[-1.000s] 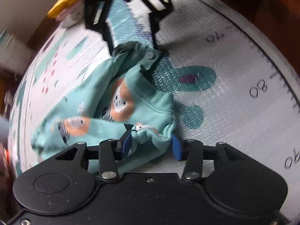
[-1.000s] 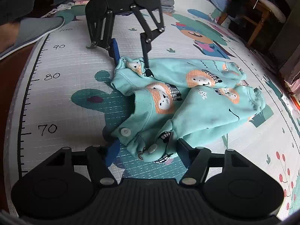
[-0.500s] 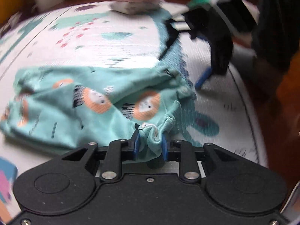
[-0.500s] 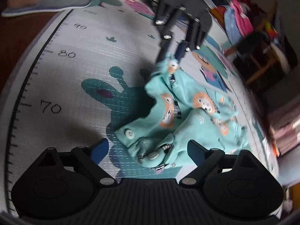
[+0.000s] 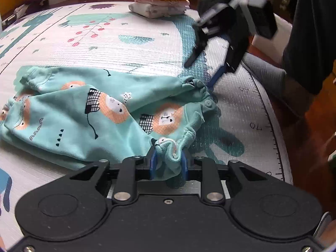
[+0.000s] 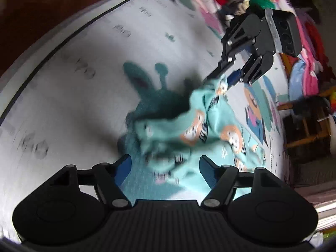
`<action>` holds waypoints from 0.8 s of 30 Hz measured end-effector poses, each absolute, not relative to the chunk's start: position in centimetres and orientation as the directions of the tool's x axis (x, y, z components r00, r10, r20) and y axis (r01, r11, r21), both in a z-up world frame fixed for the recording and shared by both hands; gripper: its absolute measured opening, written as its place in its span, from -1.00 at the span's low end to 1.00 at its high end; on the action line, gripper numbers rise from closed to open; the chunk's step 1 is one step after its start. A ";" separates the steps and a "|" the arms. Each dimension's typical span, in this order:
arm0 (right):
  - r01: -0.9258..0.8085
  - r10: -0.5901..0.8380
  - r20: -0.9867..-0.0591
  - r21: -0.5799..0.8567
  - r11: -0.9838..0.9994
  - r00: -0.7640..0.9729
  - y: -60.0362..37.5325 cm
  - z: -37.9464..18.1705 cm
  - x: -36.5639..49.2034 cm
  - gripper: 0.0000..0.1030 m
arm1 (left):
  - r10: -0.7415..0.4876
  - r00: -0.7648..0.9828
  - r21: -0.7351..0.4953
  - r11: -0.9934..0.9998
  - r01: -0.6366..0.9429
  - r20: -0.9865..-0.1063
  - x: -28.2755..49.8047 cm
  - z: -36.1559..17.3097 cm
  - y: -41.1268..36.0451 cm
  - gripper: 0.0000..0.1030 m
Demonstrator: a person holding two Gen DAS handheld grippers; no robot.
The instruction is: Fold clothes
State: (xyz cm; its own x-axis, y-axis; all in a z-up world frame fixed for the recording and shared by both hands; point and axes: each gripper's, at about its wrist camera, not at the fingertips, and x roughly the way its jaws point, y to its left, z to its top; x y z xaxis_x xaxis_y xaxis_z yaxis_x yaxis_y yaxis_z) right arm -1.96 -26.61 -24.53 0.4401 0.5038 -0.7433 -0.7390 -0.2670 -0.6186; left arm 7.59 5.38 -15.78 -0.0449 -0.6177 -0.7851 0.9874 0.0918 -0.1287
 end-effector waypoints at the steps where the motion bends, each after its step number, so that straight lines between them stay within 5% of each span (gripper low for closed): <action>1: -0.728 0.492 -0.742 -0.628 -0.275 0.455 -27.0 -24.6 -1.4 0.37 | -0.617 -0.043 -0.127 0.092 0.988 -0.785 7.5 -15.8 5.4 -0.57; 14: -0.599 0.542 -0.773 -0.615 -0.513 0.329 -24.9 -24.7 1.2 0.47 | -0.604 -0.047 -0.133 0.098 0.986 -0.795 7.4 -16.0 6.3 -0.57; 24: -0.745 0.492 -0.847 -0.458 -0.485 0.201 -21.6 -23.4 2.9 0.31 | -0.597 -0.038 -0.101 0.074 0.992 -0.801 6.8 -15.8 6.9 -0.56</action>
